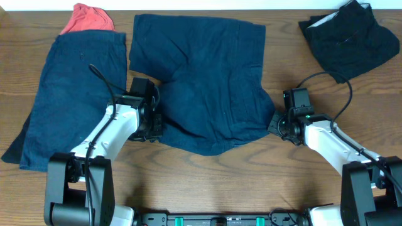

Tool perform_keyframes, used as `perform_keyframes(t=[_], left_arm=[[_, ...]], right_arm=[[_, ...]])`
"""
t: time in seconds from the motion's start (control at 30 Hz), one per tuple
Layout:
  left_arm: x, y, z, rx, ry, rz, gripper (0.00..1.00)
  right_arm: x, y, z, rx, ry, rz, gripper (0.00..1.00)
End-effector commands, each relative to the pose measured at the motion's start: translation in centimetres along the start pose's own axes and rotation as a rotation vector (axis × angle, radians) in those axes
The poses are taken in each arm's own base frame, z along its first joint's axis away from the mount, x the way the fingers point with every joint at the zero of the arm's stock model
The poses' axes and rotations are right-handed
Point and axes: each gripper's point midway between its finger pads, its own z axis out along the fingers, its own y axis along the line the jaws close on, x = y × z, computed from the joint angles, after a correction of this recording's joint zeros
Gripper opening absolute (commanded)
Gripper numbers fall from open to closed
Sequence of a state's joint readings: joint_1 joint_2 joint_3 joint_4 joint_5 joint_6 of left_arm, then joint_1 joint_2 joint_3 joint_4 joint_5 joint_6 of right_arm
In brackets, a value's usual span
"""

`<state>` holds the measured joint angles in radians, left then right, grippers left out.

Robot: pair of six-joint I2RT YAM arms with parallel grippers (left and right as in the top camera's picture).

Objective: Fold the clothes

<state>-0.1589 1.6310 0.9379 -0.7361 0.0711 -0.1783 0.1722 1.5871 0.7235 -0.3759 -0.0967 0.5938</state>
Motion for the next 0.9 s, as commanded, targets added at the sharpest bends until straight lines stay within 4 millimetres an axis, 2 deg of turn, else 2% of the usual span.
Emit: perform_keyframes(t=[0.0,0.17,0.3,0.43,0.6,0.87], left_arm=[[-0.4,0.2,-0.3,-0.008,-0.004,0.009,0.06],[0.7,0.4,-1.9,-0.011,0.01,-0.002,0.06],[0.8,0.3,-4.7,0.004,-0.049,-0.001,0.06],[0.6,0.2,-7.9,0.032,-0.162,0.001,0.06],[0.9,0.2,-11.8,0.072,-0.304,0.003,0.06],[2.1,0.3,-18.0,0.139,-0.556,-0.01,0.06]], right_arm=[[1.0,-0.5,0.7,0.011,0.036,0.014,0.01],[0.4,-0.6,-0.6,-0.03,0.033,0.052,0.01],[-1.3,-1.0,-3.1,-0.086,-0.026,0.066,0.01],[-3.0,-1.9,-6.8,-0.133,-0.121,0.063,0.01],[-4.0,-3.0,-11.5,-0.169,-0.233,0.079,0.01],[-2.9,-3.0,-18.5,-0.189,-0.352,0.063,0.01]])
